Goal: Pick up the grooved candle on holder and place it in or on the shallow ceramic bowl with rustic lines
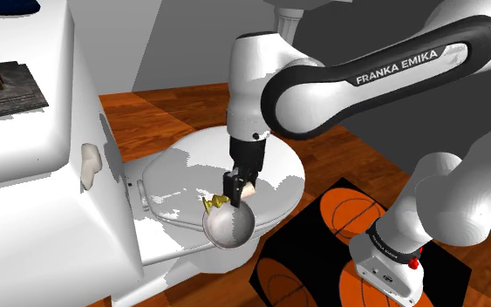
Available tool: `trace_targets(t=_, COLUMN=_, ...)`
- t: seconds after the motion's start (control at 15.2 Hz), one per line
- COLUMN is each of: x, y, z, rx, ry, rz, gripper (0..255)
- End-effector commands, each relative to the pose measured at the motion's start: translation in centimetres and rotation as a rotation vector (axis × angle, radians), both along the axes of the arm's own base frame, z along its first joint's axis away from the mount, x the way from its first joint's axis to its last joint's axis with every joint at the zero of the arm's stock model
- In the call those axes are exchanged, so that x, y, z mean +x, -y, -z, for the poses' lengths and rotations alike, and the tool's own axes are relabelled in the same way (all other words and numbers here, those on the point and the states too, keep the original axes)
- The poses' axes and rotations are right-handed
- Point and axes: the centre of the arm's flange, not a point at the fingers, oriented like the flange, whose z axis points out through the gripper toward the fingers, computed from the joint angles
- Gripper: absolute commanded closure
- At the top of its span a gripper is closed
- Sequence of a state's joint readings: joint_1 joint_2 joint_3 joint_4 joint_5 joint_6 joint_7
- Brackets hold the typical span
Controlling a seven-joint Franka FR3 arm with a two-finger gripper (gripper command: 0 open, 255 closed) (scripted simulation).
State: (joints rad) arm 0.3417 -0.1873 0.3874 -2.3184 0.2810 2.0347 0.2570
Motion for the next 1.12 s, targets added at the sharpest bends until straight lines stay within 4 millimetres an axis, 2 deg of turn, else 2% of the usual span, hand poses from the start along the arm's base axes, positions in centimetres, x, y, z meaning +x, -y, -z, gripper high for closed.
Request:
trace_targets(t=0.0, x=-0.1, y=0.0, z=1.2, rx=0.000, ry=0.000, rz=0.000, gripper=255)
trace_targets(t=0.2, x=-0.1, y=0.0, z=2.8, rx=0.000, ry=0.000, rz=0.000, gripper=255)
trace_targets(t=0.73, x=-0.1, y=0.0, z=2.8, rx=0.000, ry=0.000, rz=0.000, gripper=255)
trace_targets(t=0.79, x=-0.1, y=0.0, z=2.8, rx=0.000, ry=0.000, rz=0.000, gripper=0)
trace_targets(t=1.06, x=-0.1, y=0.0, z=2.8, rx=0.000, ry=0.000, rz=0.000, gripper=0)
